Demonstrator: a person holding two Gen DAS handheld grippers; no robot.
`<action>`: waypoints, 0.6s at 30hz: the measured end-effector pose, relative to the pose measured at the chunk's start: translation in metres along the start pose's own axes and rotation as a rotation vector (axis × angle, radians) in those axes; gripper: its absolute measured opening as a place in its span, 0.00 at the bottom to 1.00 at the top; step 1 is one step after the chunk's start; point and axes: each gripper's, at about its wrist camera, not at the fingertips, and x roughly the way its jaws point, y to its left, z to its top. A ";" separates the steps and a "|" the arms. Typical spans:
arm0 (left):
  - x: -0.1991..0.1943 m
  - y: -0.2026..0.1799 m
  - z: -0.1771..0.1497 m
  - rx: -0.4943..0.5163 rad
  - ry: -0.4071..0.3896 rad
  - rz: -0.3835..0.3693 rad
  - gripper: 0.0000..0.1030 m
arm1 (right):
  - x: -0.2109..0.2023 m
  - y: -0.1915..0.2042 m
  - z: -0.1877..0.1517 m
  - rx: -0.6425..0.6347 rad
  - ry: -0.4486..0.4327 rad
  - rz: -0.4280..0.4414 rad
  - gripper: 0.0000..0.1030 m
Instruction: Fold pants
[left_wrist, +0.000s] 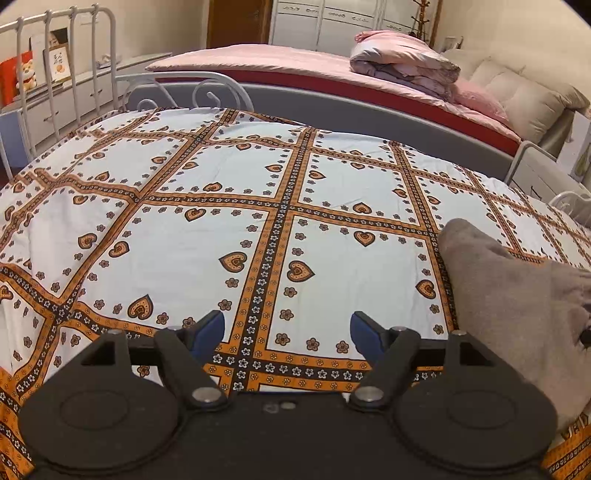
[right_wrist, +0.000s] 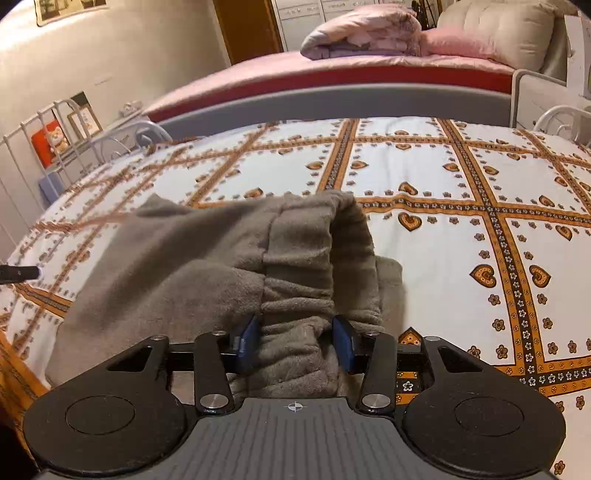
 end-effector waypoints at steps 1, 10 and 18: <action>-0.001 -0.002 0.000 0.014 -0.006 0.011 0.66 | 0.001 0.000 0.000 0.006 0.002 -0.002 0.44; -0.003 -0.019 -0.001 0.111 -0.029 0.066 0.72 | 0.011 0.021 -0.007 -0.105 0.041 -0.017 0.69; 0.000 -0.021 -0.004 0.161 -0.015 0.079 0.73 | 0.004 0.002 0.003 0.052 0.041 0.050 0.33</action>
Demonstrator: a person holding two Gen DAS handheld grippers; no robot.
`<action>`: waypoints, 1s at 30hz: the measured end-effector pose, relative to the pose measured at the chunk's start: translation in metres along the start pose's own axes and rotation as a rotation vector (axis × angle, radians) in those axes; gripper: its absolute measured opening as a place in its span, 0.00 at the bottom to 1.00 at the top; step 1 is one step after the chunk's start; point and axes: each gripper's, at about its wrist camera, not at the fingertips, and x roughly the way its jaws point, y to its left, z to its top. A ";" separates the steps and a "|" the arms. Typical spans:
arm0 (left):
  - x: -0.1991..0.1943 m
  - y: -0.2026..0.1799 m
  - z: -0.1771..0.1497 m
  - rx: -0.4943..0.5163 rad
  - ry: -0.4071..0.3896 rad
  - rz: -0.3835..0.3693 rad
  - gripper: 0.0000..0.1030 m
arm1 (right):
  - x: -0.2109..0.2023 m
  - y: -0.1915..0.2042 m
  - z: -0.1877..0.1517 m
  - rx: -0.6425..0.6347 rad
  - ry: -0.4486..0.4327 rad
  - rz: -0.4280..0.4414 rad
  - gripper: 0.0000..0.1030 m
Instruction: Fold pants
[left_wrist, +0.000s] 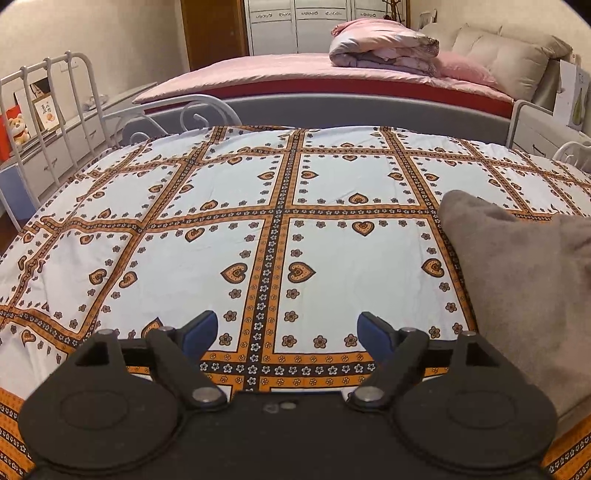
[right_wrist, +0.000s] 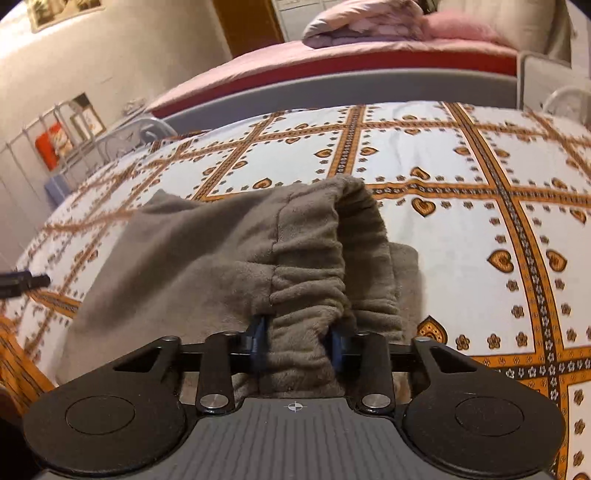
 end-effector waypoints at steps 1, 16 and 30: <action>-0.001 0.000 0.000 0.000 0.000 0.000 0.73 | 0.000 0.001 0.000 -0.004 0.002 -0.004 0.34; -0.002 -0.006 -0.001 0.044 0.003 -0.011 0.75 | -0.044 0.021 -0.003 -0.106 -0.160 -0.001 0.16; -0.008 -0.022 -0.003 0.098 -0.011 -0.120 0.81 | -0.055 -0.011 -0.009 0.022 -0.168 -0.120 0.31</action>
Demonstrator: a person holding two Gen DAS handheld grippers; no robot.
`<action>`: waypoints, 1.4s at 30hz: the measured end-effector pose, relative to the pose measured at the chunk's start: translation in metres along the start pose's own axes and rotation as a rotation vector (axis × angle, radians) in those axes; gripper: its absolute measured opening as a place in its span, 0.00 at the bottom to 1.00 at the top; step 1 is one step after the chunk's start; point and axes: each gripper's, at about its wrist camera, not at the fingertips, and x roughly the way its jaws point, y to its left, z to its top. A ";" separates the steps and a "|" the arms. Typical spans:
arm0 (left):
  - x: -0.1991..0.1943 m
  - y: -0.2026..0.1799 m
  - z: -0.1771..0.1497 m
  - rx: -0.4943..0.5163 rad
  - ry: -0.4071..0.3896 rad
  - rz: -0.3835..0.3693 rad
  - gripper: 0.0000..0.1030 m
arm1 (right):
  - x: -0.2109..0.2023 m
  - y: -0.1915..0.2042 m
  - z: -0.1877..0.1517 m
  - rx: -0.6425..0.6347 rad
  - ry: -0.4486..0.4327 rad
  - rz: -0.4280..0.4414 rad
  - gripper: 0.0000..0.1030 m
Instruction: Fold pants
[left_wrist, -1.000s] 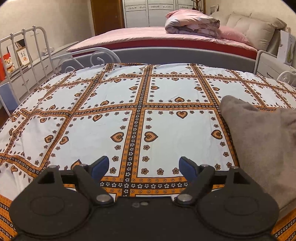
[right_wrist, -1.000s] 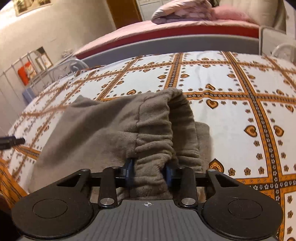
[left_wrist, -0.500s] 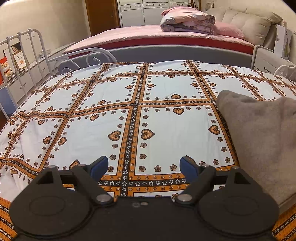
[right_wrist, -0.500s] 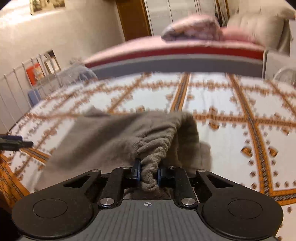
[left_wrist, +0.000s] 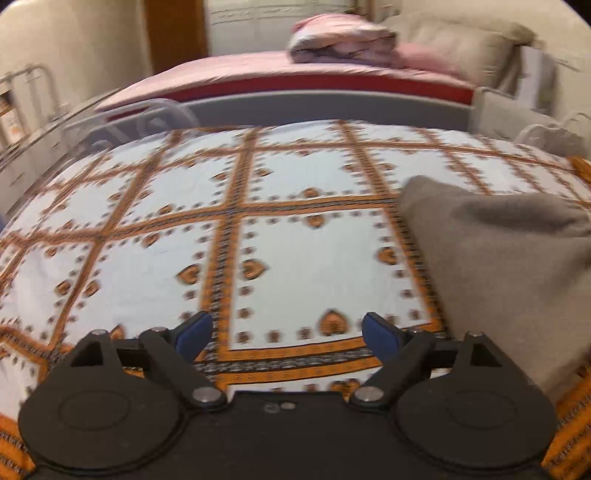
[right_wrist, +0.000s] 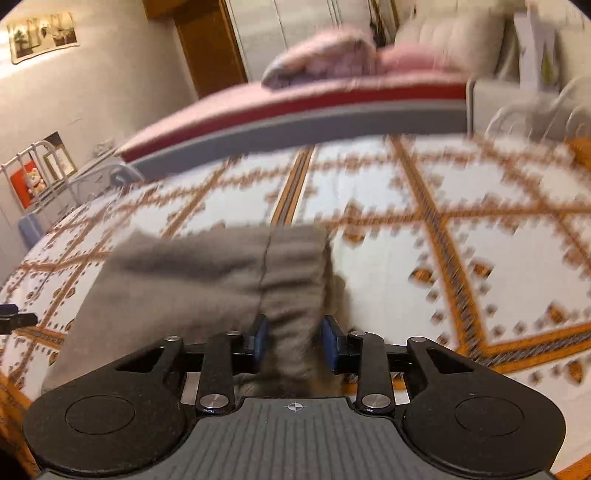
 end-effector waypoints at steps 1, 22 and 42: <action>-0.001 -0.005 0.000 0.033 -0.008 0.010 0.84 | -0.003 0.002 0.000 -0.010 -0.016 0.007 0.31; 0.105 -0.093 0.066 -0.033 0.010 -0.171 0.88 | 0.088 0.036 0.029 -0.243 0.088 -0.098 0.31; 0.000 -0.025 -0.018 -0.282 0.010 -0.170 0.66 | -0.031 0.007 -0.013 0.068 0.024 0.045 0.43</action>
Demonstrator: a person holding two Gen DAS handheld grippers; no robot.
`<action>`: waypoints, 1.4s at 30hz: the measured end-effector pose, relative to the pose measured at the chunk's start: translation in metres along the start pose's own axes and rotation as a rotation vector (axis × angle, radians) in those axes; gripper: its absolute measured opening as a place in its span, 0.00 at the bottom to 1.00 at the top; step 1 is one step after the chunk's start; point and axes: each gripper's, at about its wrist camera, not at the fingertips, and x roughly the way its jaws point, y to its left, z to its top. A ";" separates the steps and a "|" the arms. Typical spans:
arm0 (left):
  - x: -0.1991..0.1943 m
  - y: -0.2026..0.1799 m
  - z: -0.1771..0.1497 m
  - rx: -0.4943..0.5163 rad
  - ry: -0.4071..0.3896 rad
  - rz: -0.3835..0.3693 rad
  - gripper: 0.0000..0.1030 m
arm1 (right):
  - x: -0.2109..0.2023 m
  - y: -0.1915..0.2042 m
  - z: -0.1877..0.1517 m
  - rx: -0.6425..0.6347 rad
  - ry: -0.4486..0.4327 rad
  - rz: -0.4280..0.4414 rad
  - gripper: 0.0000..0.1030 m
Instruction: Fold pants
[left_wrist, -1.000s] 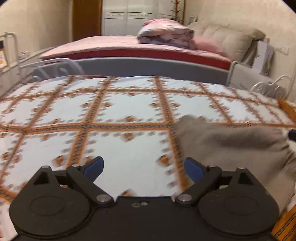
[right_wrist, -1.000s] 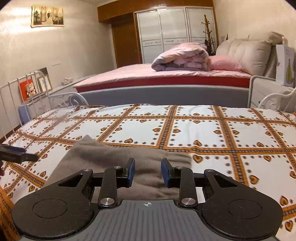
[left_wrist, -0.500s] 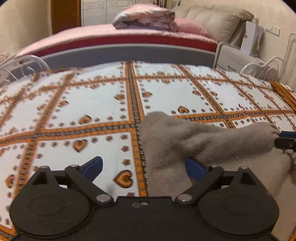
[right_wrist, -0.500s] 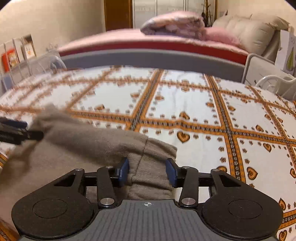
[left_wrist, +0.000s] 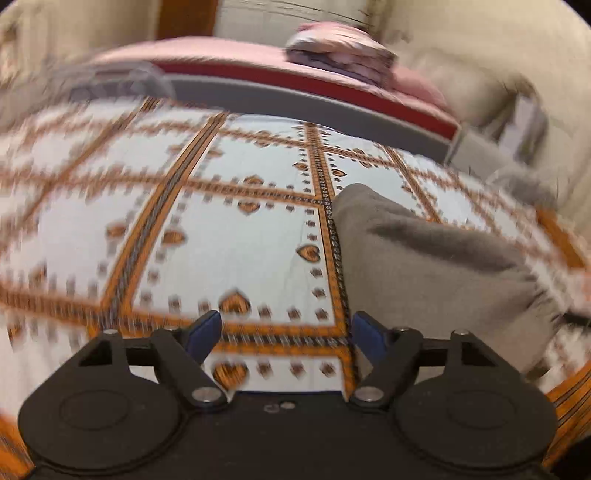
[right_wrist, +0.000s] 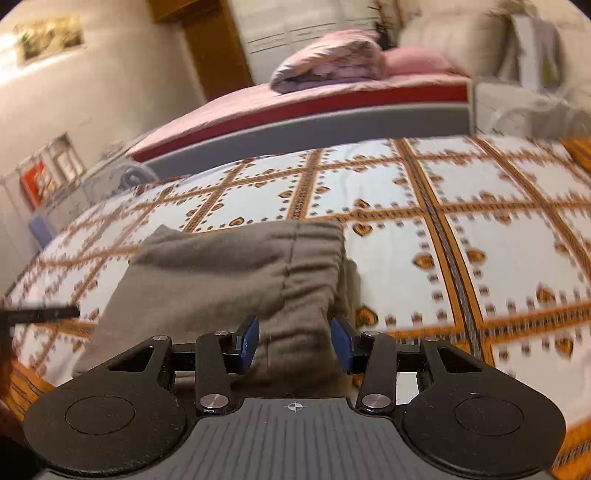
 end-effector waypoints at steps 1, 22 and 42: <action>0.000 0.000 -0.007 -0.045 0.009 -0.019 0.65 | -0.001 -0.004 -0.002 0.059 0.009 0.019 0.43; 0.014 -0.032 -0.042 -0.060 0.013 -0.029 0.73 | 0.047 -0.053 -0.013 0.549 0.144 0.151 0.58; -0.023 -0.029 -0.044 -0.003 -0.036 -0.046 0.61 | 0.038 -0.046 -0.026 0.435 0.133 0.090 0.40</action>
